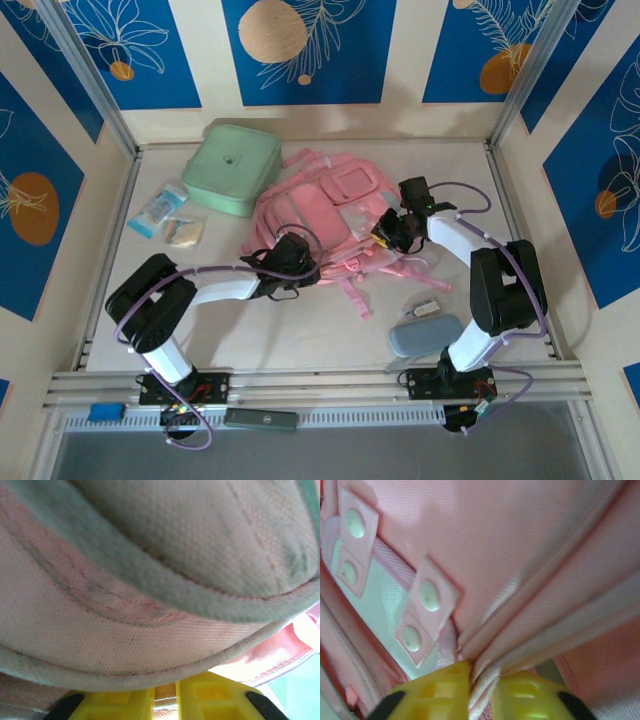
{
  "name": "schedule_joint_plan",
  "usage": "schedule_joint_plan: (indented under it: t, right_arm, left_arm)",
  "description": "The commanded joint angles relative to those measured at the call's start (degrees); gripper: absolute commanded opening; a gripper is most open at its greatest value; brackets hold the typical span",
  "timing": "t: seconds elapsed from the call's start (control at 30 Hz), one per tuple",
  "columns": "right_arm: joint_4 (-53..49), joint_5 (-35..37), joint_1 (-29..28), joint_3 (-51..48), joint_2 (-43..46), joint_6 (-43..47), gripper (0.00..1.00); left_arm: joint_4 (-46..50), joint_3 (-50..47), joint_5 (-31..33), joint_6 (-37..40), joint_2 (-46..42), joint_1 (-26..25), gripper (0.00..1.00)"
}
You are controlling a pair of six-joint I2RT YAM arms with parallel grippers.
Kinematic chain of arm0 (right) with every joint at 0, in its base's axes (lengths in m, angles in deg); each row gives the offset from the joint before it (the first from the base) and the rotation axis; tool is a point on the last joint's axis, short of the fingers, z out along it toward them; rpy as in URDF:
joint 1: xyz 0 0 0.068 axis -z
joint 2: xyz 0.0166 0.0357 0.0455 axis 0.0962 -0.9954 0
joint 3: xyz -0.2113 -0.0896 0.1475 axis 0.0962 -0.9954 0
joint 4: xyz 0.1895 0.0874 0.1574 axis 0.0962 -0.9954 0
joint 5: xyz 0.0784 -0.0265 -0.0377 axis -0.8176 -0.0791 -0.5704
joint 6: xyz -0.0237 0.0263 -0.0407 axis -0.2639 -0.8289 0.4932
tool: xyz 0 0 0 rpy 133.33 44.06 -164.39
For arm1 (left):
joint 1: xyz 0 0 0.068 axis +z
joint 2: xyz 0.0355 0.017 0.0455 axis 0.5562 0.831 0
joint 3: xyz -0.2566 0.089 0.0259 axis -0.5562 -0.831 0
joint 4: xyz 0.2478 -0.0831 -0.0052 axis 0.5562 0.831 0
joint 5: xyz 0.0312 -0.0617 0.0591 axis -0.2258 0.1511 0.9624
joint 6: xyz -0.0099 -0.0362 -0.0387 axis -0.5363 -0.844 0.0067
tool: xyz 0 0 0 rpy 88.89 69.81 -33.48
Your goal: Pack the student bag
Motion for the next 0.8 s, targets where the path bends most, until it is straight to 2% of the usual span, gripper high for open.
schedule_joint_plan:
  t: [0.0,0.07,0.2,0.37,0.5,0.6,0.7,0.77]
  right_arm:
    - [5.8,-2.7,1.6,-1.1,2.6,1.4,0.06]
    - [5.6,-2.9,2.1,-1.2,4.2,2.2,0.0]
    - [9.7,-10.1,4.5,-3.9,9.1,1.0,0.0]
    - [8.8,-12.5,5.7,-5.3,14.8,-0.8,0.0]
    - [12.6,-16.9,6.4,-8.2,16.4,-5.8,0.0]
    - [13.6,-16.5,6.1,-9.1,17.1,-8.5,0.0]
    - [16.3,-14.8,6.1,-10.9,19.0,-12.8,0.0]
    - [17.2,-12.1,5.2,-12.0,20.4,-15.0,0.0]
  left_arm:
    - [5.5,0.5,2.6,1.7,2.5,0.0,0.2]
    - [5.7,1.7,2.9,2.4,3.0,0.0,0.21]
    - [6.1,5.8,4.7,4.0,4.7,0.3,0.21]
    - [9.4,13.5,6.6,7.0,7.9,1.8,0.24]
    - [9.3,18.0,8.0,10.4,8.5,4.2,0.29]
    - [11.9,21.5,8.3,13.8,7.8,5.5,0.32]
    - [13.9,21.8,9.5,18.6,3.5,6.3,0.35]
    - [15.9,22.3,7.8,20.7,0.7,6.3,0.37]
